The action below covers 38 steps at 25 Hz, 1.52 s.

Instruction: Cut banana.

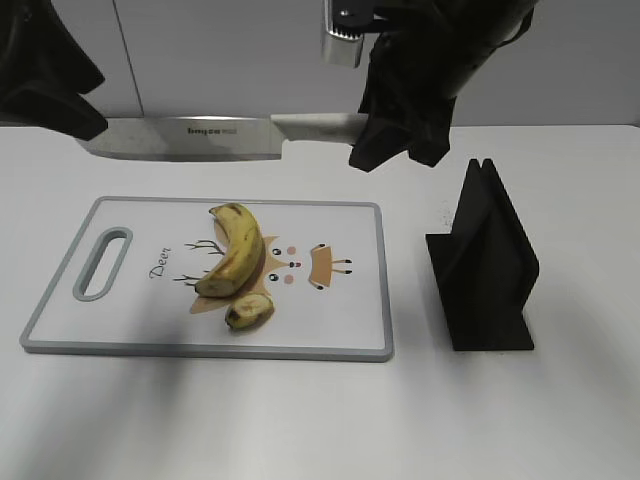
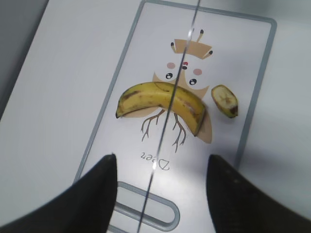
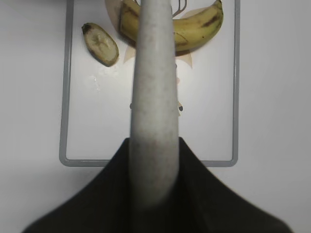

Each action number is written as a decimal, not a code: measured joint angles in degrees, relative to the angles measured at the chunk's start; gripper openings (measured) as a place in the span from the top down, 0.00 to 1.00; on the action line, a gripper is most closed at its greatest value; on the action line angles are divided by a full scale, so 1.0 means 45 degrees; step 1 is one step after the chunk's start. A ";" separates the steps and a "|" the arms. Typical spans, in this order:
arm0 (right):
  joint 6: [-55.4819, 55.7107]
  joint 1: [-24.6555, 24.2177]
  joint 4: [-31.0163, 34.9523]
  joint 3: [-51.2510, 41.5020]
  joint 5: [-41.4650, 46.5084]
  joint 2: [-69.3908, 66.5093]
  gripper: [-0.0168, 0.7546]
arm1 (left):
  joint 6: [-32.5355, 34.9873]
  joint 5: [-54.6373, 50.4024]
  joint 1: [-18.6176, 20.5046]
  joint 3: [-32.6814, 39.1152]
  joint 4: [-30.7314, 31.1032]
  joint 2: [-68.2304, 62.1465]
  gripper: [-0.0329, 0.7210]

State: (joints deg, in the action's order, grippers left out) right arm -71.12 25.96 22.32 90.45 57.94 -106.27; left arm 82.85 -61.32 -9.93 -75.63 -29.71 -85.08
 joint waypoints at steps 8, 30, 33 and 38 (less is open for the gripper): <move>-0.0300 0.0180 0.0245 0.0112 -0.0018 -0.0624 0.77 | 0.0398 0.0262 0.0000 -0.0056 0.0112 -0.1174 0.24; -0.0172 0.0189 0.0448 0.0152 -0.0331 -0.0638 0.77 | 0.0491 0.0210 0.0000 -0.0102 0.0591 -0.2106 0.93; 0.0387 0.0189 0.0239 0.0166 -0.0149 -0.0758 0.77 | 0.0530 0.0323 -0.0051 -0.0038 0.0567 -0.2274 0.93; 0.0971 0.0256 -0.0012 0.0190 0.0529 -0.1589 0.77 | 0.0540 0.1031 -0.0437 0.0724 0.0949 -0.2540 0.93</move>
State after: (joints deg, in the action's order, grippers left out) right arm -66.75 27.11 22.26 91.30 60.32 -113.42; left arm 85.28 -56.68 -11.89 -72.38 -25.44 -96.51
